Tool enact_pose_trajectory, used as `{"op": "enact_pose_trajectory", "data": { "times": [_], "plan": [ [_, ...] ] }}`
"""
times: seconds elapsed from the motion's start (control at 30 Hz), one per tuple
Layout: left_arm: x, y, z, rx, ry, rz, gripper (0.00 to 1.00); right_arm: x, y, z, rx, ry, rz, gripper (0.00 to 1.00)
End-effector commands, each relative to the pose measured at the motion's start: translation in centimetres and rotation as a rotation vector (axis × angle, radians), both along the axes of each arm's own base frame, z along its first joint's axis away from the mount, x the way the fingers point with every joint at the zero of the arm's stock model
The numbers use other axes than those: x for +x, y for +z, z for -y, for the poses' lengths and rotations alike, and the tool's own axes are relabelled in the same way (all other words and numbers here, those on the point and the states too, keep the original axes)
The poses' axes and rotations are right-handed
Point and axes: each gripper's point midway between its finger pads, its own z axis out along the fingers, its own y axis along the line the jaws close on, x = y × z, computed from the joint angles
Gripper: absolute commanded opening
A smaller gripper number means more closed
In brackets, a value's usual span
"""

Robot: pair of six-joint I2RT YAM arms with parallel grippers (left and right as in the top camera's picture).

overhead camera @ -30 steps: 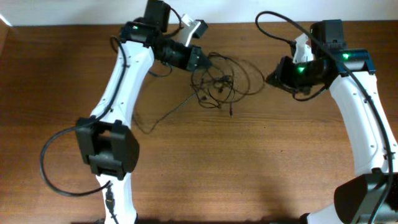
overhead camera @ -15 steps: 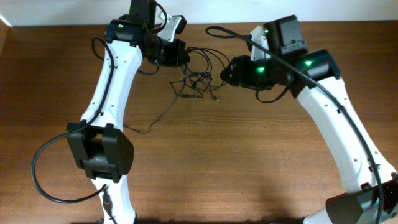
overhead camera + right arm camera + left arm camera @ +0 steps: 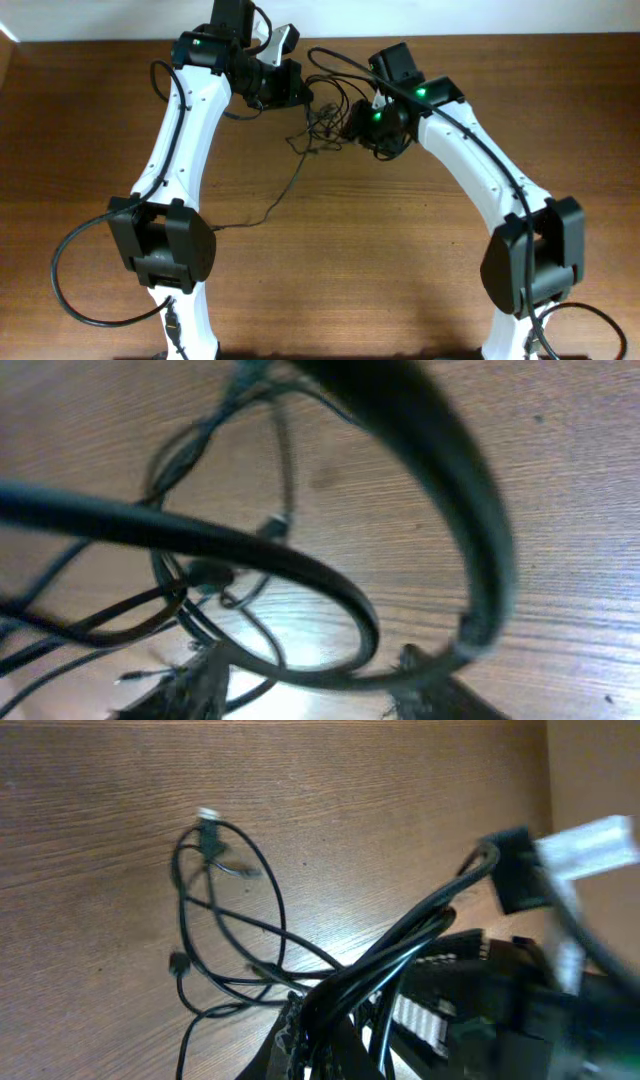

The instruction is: Untangle cables

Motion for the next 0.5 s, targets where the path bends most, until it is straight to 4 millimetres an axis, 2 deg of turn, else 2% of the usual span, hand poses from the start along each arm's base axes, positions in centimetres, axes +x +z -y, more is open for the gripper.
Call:
{"op": "enact_pose_trajectory", "data": {
  "times": [0.0,0.1,0.13,0.23,0.27,0.33,0.4,0.47],
  "plan": [
    [-0.2,3.1,-0.3,-0.110,-0.006,0.031,0.00,1.0,-0.5,1.2,-0.079,-0.032,0.035,0.39],
    [0.7,3.7,-3.0,-0.155,0.037,0.036,0.00,1.5,-0.3,3.4,-0.107,-0.011,0.046,0.10],
    [1.0,3.7,-3.8,-0.152,0.051,0.042,0.00,1.6,0.1,4.3,-0.105,-0.006,0.053,0.06],
    [1.9,3.6,-7.2,-0.117,0.055,0.112,0.00,2.2,3.3,7.5,-0.094,0.074,0.151,0.04],
    [2.3,3.1,-8.5,-0.078,0.083,0.117,0.00,2.1,5.1,9.3,-0.099,0.074,0.191,0.04],
    [2.5,2.5,-9.9,-0.031,0.120,0.109,0.00,1.8,8.0,11.0,-0.083,0.068,0.253,0.04],
    [2.2,2.6,-9.6,-0.046,0.111,0.097,0.00,1.0,10.7,10.4,-0.003,0.103,0.309,0.04],
    [1.6,3.4,-7.9,-0.118,0.067,0.091,0.00,0.4,11.3,8.2,0.066,0.158,0.311,0.07]
  ]
}}
